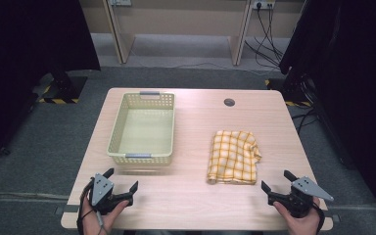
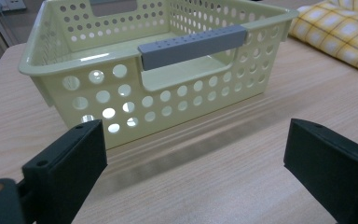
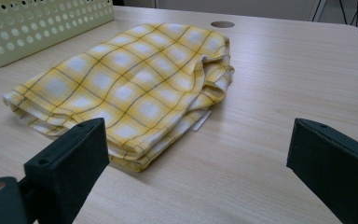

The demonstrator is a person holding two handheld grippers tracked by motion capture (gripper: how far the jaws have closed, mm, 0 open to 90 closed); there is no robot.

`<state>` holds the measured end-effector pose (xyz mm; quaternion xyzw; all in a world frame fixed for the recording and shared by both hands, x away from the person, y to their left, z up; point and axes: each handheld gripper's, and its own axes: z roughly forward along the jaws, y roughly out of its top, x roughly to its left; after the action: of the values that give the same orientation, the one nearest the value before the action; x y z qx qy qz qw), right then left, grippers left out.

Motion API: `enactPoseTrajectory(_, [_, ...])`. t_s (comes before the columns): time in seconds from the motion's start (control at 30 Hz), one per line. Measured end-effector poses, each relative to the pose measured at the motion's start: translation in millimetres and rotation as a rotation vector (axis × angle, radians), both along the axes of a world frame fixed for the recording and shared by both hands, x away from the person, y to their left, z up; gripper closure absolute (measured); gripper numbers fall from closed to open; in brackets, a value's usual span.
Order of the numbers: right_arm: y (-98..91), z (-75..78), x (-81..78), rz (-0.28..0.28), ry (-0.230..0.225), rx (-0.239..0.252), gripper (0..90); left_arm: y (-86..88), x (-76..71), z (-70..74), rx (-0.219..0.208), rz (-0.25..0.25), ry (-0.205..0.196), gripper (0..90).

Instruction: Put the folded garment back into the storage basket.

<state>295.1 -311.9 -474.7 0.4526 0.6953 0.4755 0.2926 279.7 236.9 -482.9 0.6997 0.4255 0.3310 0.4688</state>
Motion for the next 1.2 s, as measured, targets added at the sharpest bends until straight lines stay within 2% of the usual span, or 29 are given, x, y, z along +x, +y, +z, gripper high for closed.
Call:
enactPoseTrajectory(0.13, [-0.8, 0.0, 0.3, -0.004, 0.005, 0.01, 6.0, -2.5, -0.6, -0.1, 0.025, -0.001, -0.009, 5.1])
enactPoseTrajectory(0.23, [-1.1, 0.1, 1.6, -0.006, 0.018, 0.013, 6.0, -2.7, -1.3, 0.0, 0.02, -0.009, -0.009, 5.1])
enactPoseTrajectory(0.3, [-1.0, 0.2, 2.8, -0.005, 0.034, 0.015, 6.3, -3.3, -2.1, 0.1, -0.002, -0.015, 0.0, 4.3])
enactPoseTrajectory(0.43, [-0.9, 2.1, 9.1, -0.007, 0.071, 0.003, 8.1, -11.0, -1.4, 2.6, 0.009, -0.04, 0.013, 4.4])
enactPoseTrajectory(0.63, [-3.7, 13.6, 25.0, 0.009, 0.108, 0.025, 9.1, -29.6, 0.0, 17.3, -0.012, -0.124, -0.011, 5.1])
enactPoseTrajectory(0.77, [-2.4, 19.3, 41.1, 0.028, 0.151, 0.021, 9.4, -47.0, 2.5, 25.7, 0.005, -0.198, -0.021, 5.5])
enactPoseTrajectory(0.97, [-1.0, 25.9, 73.0, 0.058, 0.213, 0.001, 9.6, -75.1, 11.3, 32.7, 0.028, -0.303, -0.02, 6.2])
enactPoseTrajectory(1.2, [4.6, 29.5, 102.6, 0.075, 0.258, -0.028, 10.1, -103.5, 27.4, 38.8, 0.041, -0.388, 0.003, 7.0])
